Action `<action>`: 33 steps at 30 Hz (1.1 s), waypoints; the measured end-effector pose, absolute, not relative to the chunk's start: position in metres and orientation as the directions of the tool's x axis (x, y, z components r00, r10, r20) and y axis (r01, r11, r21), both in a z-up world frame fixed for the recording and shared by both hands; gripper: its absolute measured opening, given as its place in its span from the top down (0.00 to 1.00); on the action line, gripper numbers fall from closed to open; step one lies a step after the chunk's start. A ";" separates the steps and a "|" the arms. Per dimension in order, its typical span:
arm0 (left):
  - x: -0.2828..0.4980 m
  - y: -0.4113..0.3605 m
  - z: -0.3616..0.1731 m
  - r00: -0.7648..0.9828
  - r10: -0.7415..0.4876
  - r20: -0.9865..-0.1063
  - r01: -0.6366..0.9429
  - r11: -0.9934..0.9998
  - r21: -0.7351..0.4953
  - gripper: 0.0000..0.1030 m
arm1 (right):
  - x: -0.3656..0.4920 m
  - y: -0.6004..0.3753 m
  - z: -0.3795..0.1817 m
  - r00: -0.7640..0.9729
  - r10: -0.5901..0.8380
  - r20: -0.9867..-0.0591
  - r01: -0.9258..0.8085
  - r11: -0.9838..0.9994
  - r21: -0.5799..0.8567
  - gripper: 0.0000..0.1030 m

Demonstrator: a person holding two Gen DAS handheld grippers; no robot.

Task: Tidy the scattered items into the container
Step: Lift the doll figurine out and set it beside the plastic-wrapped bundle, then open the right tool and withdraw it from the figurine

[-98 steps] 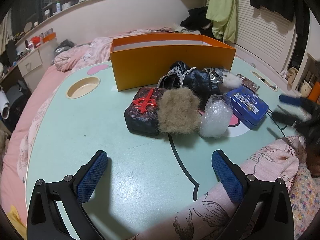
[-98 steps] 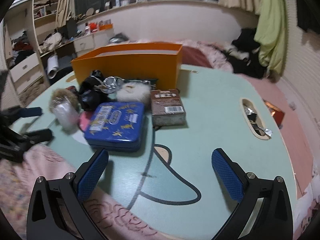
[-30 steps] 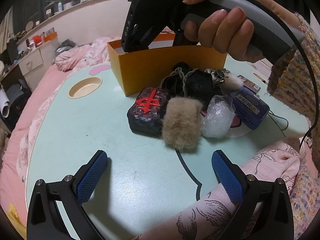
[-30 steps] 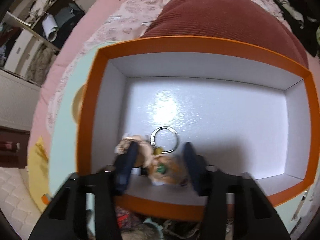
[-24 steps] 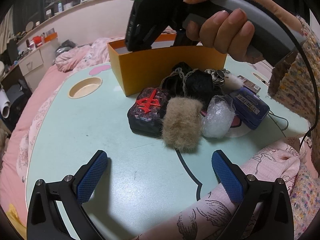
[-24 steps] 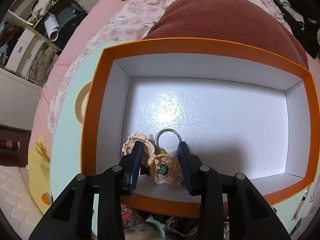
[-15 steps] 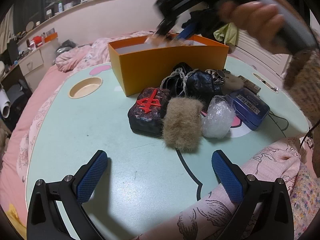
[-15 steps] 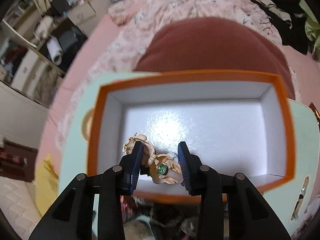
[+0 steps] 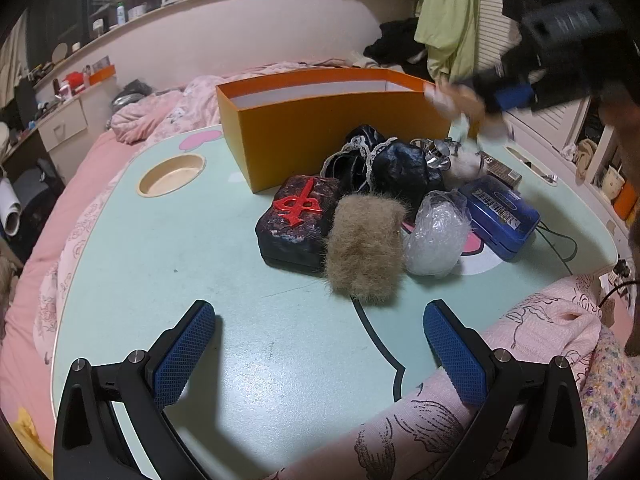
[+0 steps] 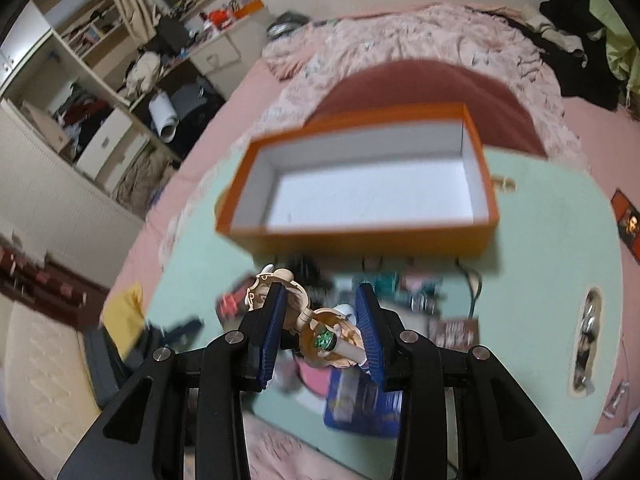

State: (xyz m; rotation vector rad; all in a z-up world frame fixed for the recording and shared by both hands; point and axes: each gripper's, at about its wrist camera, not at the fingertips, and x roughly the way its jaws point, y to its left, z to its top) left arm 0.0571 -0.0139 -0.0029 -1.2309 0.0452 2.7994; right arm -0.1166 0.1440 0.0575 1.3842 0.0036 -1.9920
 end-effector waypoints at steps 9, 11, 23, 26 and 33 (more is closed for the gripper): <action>0.057 -0.014 -0.003 -0.674 0.064 -0.736 -0.088 -0.996 -0.006 0.00 | -0.107 0.124 0.025 -0.086 -0.539 -0.838 0.588 -0.706 0.395 0.63; 0.057 -0.014 -0.003 -0.674 0.064 -0.736 -0.088 -0.996 -0.006 0.00 | -0.107 0.131 0.037 -0.137 -0.590 -0.795 0.588 -0.695 0.414 0.59; 0.058 -0.014 -0.003 -0.674 0.064 -0.736 -0.088 -0.996 -0.006 0.00 | -0.165 0.165 0.056 -0.428 -0.467 -0.774 0.468 -0.847 0.252 0.47; 0.058 -0.014 -0.003 -0.674 0.064 -0.736 -0.088 -0.996 -0.006 0.00 | -0.170 0.160 0.049 -0.447 -0.450 -0.773 0.475 -0.852 0.221 0.47; 0.058 -0.014 -0.003 -0.675 0.063 -0.735 -0.087 -0.996 -0.006 0.00 | -0.159 0.147 0.043 -0.416 -0.417 -0.808 0.484 -0.854 0.191 0.47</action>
